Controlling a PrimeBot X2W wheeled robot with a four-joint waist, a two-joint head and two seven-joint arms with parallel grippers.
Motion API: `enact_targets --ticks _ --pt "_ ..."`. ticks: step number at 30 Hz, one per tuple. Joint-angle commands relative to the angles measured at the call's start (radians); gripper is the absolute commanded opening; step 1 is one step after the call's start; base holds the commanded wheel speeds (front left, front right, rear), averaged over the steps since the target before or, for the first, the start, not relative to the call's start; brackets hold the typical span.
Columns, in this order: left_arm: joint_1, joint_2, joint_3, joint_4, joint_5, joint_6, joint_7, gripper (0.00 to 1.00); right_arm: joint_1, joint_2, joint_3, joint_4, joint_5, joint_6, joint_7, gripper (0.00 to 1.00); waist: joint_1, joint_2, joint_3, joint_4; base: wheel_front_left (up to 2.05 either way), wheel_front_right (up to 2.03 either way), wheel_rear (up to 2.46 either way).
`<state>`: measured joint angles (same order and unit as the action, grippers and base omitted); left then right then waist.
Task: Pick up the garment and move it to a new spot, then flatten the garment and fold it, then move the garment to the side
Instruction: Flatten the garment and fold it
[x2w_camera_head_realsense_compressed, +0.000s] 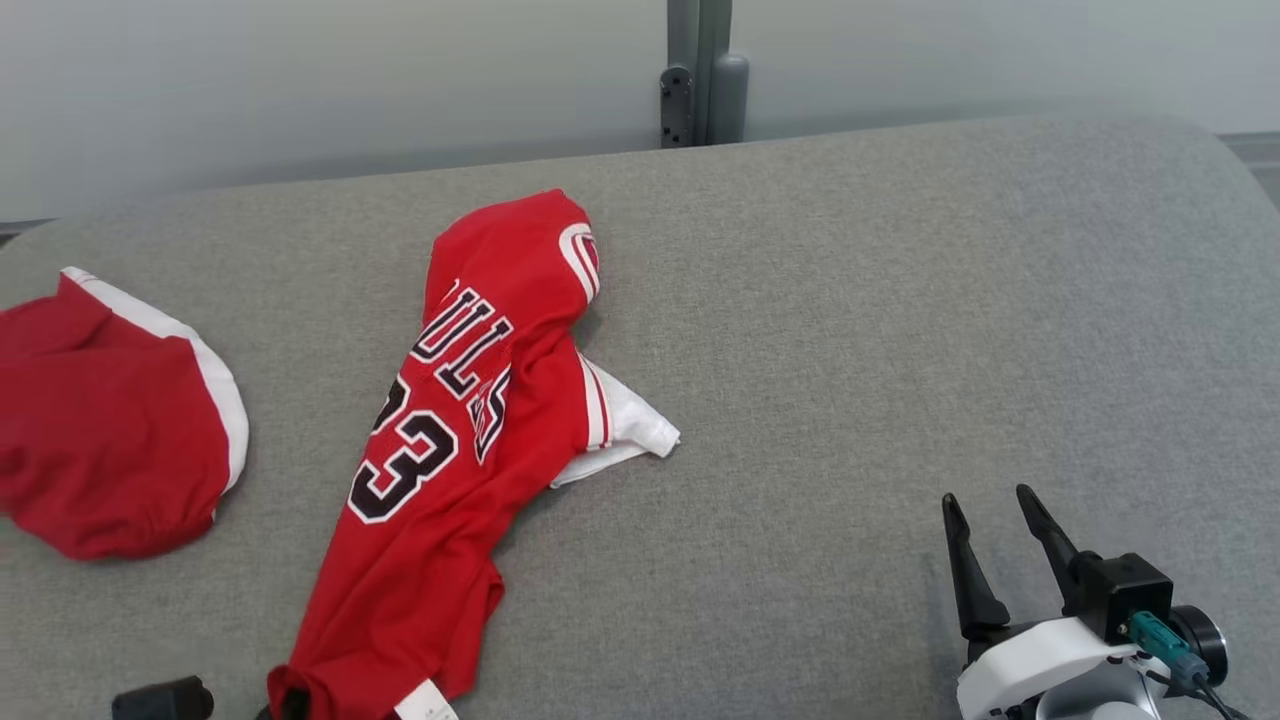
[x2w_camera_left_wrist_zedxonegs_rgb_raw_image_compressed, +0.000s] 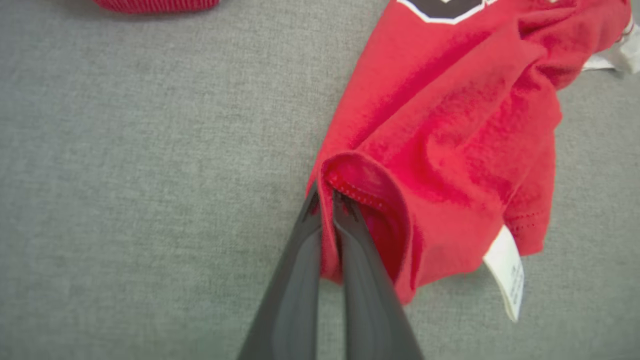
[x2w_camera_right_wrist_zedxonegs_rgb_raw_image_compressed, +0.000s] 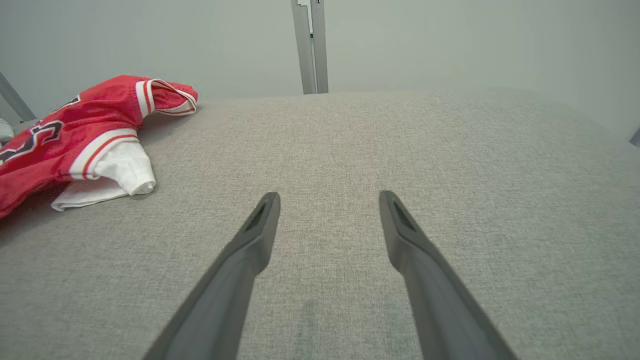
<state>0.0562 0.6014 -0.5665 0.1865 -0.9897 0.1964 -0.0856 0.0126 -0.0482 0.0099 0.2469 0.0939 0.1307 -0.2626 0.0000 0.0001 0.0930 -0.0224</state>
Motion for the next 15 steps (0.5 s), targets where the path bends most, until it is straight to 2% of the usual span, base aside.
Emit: enact_targets --ticks 1,3,4,5,10,15 --pt "0.014 -0.013 0.001 0.03 -0.003 -0.008 -0.015 0.0 0.012 -0.004 0.001 0.004 -0.008 0.0 -0.003 1.0 0.0 -0.0001 -0.048 0.044 0.0 0.0 0.0" --pt "0.01 -0.034 0.009 0.069 -0.012 -0.015 -0.038 0.02 0.011 -0.004 0.006 0.004 -0.011 0.0 -0.003 1.0 0.0 -0.0001 -0.05 0.042 0.0 0.0 0.0" --pt "0.01 -0.045 0.012 0.08 -0.019 -0.018 -0.045 0.48 0.009 -0.004 0.008 0.004 -0.012 0.0 -0.003 1.0 0.0 -0.0001 -0.05 0.039 0.0 0.0 0.0" --pt "0.01 -0.046 0.017 0.084 -0.023 -0.019 -0.051 1.0 0.01 -0.004 0.01 0.002 -0.014 0.0 -0.003 1.0 0.0 -0.0001 -0.048 0.035 0.0 0.0 0.0" --pt "0.04 0.002 0.057 -0.002 -0.025 0.033 -0.064 1.0 0.019 -0.004 0.005 -0.003 -0.007 0.0 -0.003 1.0 0.0 -0.0001 -0.044 -0.002 0.0 0.0 0.0" --pt "0.107 0.109 0.122 -0.251 0.0 0.15 -0.063 1.0 0.018 -0.004 0.002 -0.011 0.011 0.0 -0.003 1.0 0.0 -0.0001 -0.025 -0.055 0.0 0.0 0.0"
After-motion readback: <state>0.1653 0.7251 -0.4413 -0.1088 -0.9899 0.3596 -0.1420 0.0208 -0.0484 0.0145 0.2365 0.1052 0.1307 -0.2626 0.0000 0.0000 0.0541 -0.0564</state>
